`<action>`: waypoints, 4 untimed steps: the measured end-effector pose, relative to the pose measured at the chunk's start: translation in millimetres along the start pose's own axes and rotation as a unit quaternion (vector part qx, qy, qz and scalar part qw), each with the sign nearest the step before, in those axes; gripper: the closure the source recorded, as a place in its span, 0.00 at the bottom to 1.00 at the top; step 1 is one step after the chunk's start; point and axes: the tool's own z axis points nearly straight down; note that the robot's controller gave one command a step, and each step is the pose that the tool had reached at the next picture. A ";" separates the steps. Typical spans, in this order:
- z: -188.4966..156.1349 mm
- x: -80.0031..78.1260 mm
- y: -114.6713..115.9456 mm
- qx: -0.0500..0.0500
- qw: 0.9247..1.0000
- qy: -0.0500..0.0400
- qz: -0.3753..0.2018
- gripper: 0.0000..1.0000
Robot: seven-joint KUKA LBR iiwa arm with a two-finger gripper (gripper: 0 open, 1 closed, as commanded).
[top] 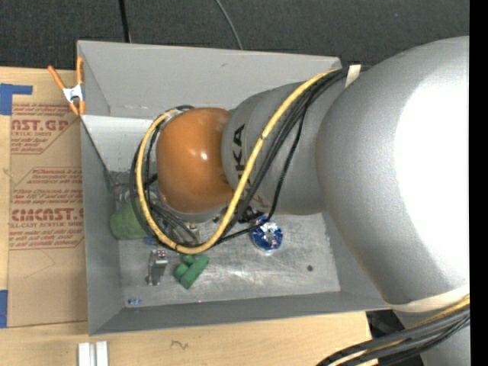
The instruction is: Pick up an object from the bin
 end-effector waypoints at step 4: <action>49.9 -10.3 -111.2 -0.010 0.962 -0.013 0.271 1.00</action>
Offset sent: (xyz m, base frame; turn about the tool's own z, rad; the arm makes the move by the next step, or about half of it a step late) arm 0.0097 -0.0667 -0.0372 0.0946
